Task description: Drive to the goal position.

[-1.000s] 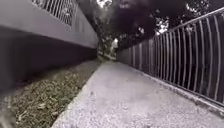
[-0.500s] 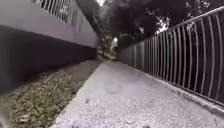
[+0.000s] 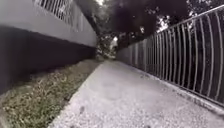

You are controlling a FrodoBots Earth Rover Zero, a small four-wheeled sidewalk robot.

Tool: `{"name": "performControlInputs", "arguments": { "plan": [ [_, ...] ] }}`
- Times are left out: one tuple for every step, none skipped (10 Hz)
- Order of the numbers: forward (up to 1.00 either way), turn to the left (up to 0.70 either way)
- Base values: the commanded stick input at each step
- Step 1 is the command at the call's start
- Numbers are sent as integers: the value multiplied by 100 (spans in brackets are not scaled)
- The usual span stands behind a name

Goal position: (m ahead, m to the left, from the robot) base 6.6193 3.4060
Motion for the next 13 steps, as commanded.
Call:
{"name": "performControlInputs", "arguments": {
  "plan": [
    [50, 0],
    [50, 0],
    [50, 0],
    [50, 0],
    [50, 0],
    [50, 0],
    [50, 0],
    [50, 0],
    [50, 0],
    [50, 0],
    [50, 0],
    [50, 0],
    [50, 0]
  ]
}}
